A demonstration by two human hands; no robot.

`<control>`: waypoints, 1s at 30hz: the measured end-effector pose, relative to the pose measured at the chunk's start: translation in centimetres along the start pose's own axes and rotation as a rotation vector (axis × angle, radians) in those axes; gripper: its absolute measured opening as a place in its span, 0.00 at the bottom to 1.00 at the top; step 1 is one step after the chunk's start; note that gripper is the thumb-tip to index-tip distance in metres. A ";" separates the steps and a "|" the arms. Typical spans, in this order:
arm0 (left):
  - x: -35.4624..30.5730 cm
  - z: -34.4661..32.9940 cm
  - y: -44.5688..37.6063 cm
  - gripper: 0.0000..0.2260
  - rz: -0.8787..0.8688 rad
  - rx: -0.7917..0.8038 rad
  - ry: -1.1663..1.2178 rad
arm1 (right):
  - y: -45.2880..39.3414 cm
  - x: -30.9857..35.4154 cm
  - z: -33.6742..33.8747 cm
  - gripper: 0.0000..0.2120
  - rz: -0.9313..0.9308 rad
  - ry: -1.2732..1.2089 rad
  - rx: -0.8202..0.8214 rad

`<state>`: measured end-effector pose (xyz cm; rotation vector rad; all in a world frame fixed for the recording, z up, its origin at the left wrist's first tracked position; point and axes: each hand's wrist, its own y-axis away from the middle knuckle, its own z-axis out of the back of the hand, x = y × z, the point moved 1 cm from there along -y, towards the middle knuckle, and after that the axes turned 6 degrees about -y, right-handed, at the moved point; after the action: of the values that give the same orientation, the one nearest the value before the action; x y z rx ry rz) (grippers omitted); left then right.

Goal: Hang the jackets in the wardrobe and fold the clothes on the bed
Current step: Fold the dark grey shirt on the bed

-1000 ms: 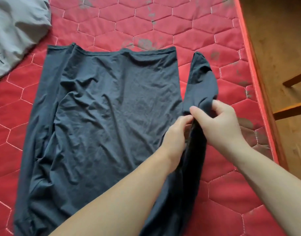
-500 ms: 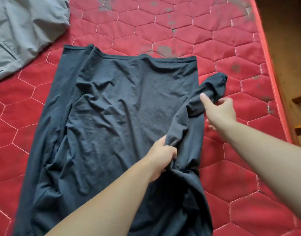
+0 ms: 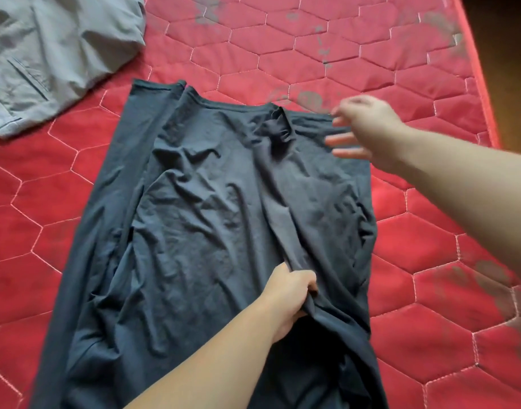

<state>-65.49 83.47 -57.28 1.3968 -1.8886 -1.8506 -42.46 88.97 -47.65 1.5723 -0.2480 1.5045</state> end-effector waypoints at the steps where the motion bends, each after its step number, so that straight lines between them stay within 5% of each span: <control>1: -0.1 0.0 0.0 0.08 0.003 -0.011 0.058 | 0.4 -1.2 0.1 0.03 0.016 0.144 -0.023; 3: -0.3 0.0 0.1 0.05 0.007 -0.031 0.125 | 1.4 -4.3 0.6 0.03 0.000 0.379 -0.018; 7: -0.3 0.1 0.0 0.11 -0.020 -0.011 0.151 | 3.3 -8.4 1.0 0.22 -0.187 0.532 0.126; 11: -0.4 1.0 0.6 0.29 -0.070 0.135 0.181 | 5.9 -9.5 1.2 0.20 -0.351 0.728 0.576; 13: -0.4 1.4 0.9 0.32 -0.094 0.187 0.160 | 7.3 -10.6 1.6 0.19 -0.340 0.800 0.677; 20: -0.2 0.6 1.1 0.33 -0.111 0.080 0.146 | 9.6 -13.1 4.4 0.08 -0.274 -0.124 0.475; 25: 1.6 -1.5 2.0 0.12 -0.068 -0.011 0.425 | 11.8 -14.7 6.1 0.14 -0.461 0.096 0.620; 30: 4.9 -3.7 4.2 0.24 -0.051 -0.073 0.119 | 13.3 -15.4 6.9 0.12 -0.373 0.154 0.506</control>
<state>-67.77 76.67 -55.22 1.5083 -1.7273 -1.7967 -50.43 70.03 -53.78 1.7524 0.5270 1.4413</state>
